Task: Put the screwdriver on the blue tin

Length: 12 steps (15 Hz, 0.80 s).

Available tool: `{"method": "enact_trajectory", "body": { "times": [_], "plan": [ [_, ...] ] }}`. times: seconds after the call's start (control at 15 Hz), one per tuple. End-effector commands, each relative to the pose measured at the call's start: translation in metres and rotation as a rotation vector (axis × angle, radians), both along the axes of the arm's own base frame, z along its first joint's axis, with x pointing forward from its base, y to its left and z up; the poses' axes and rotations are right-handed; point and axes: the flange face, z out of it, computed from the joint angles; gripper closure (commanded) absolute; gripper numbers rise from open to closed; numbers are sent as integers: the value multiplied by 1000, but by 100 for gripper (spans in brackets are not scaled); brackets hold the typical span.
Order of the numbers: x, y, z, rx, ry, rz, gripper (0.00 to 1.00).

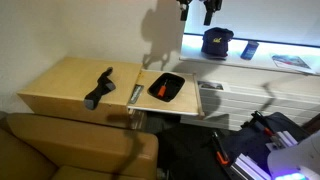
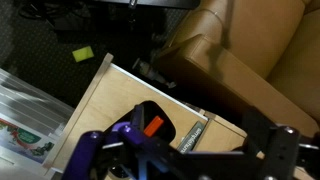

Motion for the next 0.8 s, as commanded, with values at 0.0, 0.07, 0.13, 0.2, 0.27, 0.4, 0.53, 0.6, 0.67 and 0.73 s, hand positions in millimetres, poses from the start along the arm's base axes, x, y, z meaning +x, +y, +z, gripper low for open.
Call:
{"method": "enact_trajectory", "body": {
  "times": [0.0,0.07,0.13,0.2,0.27,0.4,0.53,0.6,0.67,0.73],
  "plan": [
    [0,0,0,0,1,0,0],
    [28,7,-48,-47,18,-56,0],
    [32,11,-62,-91,-33,-103,0],
    [38,14,-76,-98,-48,-152,0],
    [47,21,-92,-137,-100,-189,0],
    [66,38,-135,-186,-170,-270,0],
    [81,52,-186,-224,-194,-361,0],
    [86,56,-209,-232,-173,-413,0],
    [71,48,-175,-216,-182,-351,0],
    [72,53,-195,-222,-167,-359,0]
  ]
}}
